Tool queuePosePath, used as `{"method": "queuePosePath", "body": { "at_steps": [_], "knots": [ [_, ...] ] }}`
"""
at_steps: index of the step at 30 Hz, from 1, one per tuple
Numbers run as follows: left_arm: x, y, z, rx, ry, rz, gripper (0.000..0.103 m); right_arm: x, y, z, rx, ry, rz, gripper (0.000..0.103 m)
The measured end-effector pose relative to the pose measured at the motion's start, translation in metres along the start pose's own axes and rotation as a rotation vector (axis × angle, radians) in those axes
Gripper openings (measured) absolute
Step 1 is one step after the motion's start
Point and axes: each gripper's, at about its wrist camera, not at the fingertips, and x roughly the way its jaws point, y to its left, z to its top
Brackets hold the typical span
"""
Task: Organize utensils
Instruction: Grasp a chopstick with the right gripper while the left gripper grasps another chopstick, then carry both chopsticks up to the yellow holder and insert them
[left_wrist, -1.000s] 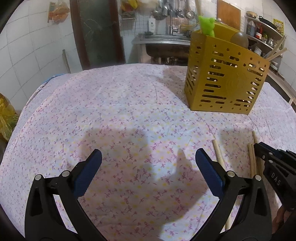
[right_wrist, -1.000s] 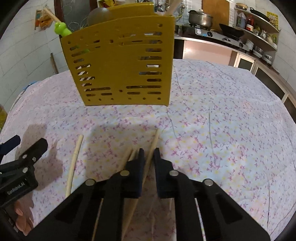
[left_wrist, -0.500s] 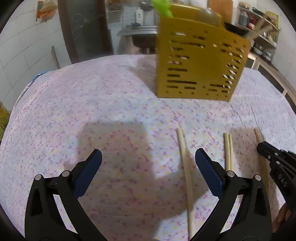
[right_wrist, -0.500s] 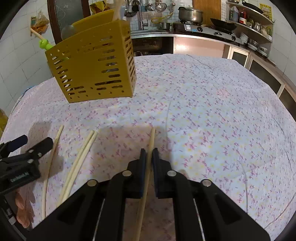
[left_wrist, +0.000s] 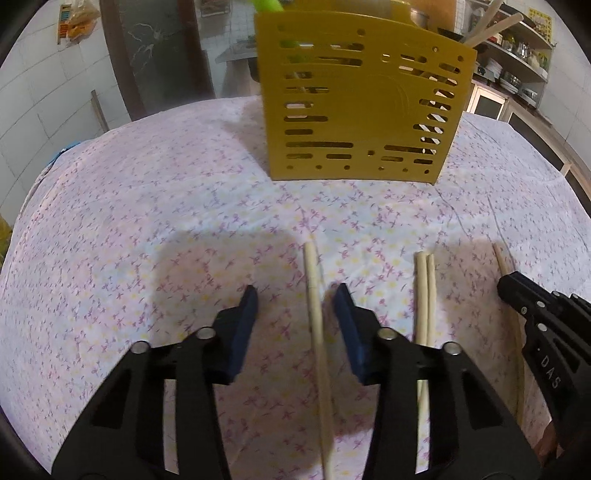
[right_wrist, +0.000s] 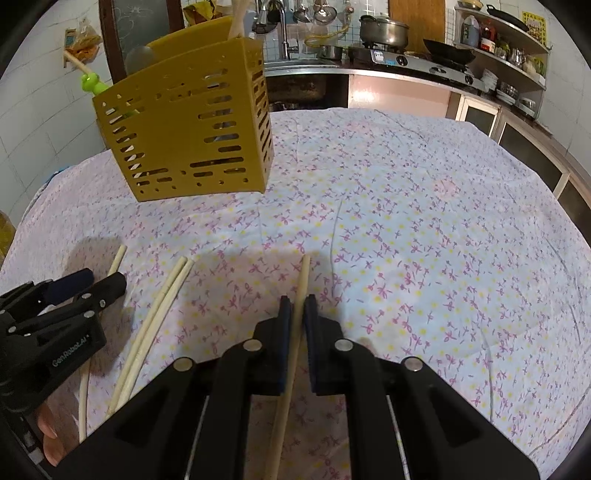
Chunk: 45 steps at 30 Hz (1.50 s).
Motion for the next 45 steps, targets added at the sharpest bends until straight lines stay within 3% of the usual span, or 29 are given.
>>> {"method": "queuePosePath", "body": {
  "at_steps": [5, 10, 16, 22, 33, 39, 45],
  "knots": [
    [0.002, -0.011, 0.009, 0.018, 0.016, -0.001, 0.017, 0.004, 0.001, 0.008, 0.002, 0.025, -0.013, 0.009],
    [0.003, -0.010, 0.012, 0.026, 0.004, -0.006, 0.006, 0.006, -0.003, 0.010, 0.024, 0.018, 0.006, 0.008],
    [-0.006, 0.001, 0.011, 0.006, -0.009, -0.031, 0.004, -0.002, -0.002, 0.002, 0.048, -0.020, 0.035, 0.006],
    [-0.030, 0.024, 0.012, -0.040, -0.079, -0.028, 0.004, -0.028, 0.008, 0.003, 0.034, -0.104, 0.064, 0.006],
    [-0.102, 0.061, 0.004, -0.088, -0.310, -0.032, 0.004, -0.094, 0.014, 0.002, 0.030, -0.348, 0.109, 0.006],
    [-0.132, 0.068, -0.004, -0.085, -0.403, -0.053, 0.004, -0.122, 0.011, -0.007, 0.033, -0.490, 0.123, 0.006],
    [-0.150, 0.075, -0.016, -0.100, -0.476, -0.069, 0.004, -0.140, 0.006, -0.018, 0.044, -0.578, 0.127, 0.006]
  ]
}}
